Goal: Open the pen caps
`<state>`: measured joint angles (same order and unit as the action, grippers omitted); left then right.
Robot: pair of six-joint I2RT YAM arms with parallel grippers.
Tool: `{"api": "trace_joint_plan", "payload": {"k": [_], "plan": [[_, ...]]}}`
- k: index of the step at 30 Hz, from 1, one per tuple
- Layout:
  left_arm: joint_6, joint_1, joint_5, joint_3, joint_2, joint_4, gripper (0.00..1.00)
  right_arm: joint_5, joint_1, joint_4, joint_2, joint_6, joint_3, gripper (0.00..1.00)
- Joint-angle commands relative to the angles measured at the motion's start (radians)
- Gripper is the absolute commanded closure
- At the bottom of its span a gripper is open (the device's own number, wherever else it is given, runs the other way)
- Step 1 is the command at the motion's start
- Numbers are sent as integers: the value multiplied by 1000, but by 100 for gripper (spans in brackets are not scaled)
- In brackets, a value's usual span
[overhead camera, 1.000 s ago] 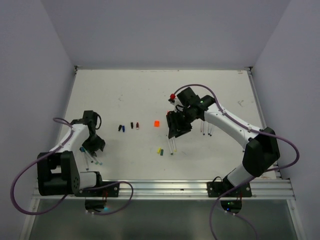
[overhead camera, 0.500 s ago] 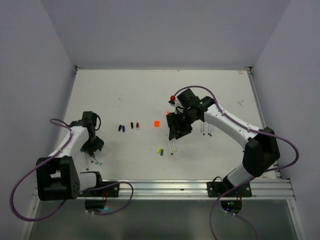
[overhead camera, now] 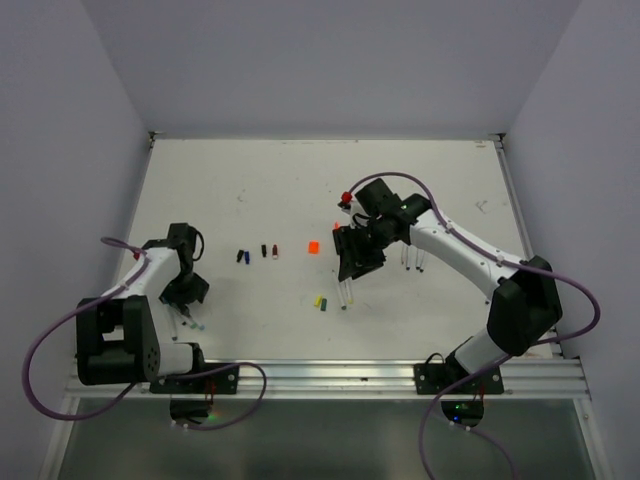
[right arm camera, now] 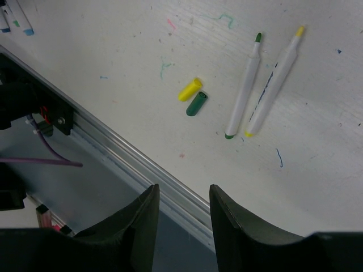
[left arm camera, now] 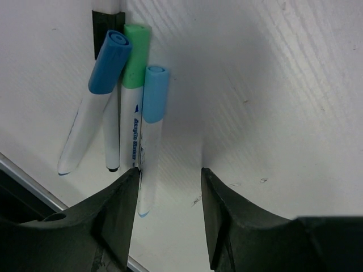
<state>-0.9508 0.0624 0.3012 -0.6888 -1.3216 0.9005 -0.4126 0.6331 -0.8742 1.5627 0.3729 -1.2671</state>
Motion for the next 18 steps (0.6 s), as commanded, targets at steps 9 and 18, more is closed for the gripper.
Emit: {"api": "trace_joint_plan", "payload": {"k": [9,18], "plan": [[-13,1,18,34,-96,-132,55,14,4,-3,-53,-19,0,55],[60,-1,9,-31,-174,-198,76,26,4,-11,-36,-20,-23,55]]}}
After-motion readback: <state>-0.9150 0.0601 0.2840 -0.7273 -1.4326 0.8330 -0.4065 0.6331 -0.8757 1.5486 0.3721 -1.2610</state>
